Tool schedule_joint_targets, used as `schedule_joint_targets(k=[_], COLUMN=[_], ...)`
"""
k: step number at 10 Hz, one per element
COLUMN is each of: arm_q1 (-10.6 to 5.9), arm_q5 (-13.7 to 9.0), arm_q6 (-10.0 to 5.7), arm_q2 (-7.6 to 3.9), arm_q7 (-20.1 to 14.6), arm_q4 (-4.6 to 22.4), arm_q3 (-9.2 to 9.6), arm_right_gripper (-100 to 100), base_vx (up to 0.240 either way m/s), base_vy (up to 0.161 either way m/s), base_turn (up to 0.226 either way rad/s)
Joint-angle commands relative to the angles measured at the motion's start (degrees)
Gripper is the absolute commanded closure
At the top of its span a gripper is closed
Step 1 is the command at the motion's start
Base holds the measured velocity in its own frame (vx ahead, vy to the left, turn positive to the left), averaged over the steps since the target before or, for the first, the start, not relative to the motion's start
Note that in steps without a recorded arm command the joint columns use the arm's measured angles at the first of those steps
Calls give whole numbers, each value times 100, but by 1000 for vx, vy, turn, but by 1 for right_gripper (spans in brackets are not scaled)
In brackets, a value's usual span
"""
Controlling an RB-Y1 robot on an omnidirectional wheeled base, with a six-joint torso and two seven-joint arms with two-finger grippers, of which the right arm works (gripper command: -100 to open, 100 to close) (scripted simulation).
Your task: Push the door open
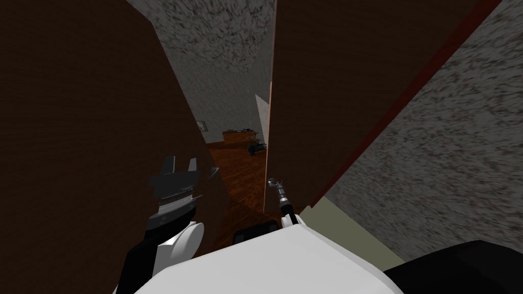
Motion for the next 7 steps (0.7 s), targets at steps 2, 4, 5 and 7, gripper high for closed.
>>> schedule_joint_targets(k=[2, 4, 5, 7], arm_q1=[-99, -141, -158, -190], arm_q5=[-92, -141, -160, -196], arm_q6=[-68, -63, -61, -57], arm_q2=[36, 106, 139, 208], arm_q7=[85, 135, 154, 192], arm_q4=[92, 136, 153, 186], arm_q3=[-263, -396, -449, -550], arm_right_gripper=[100, 100, 100, 100], base_vx=[190, 193, 198, 177], base_vy=[107, 98, 98, 64], base_turn=[-97, -86, -57, -58])
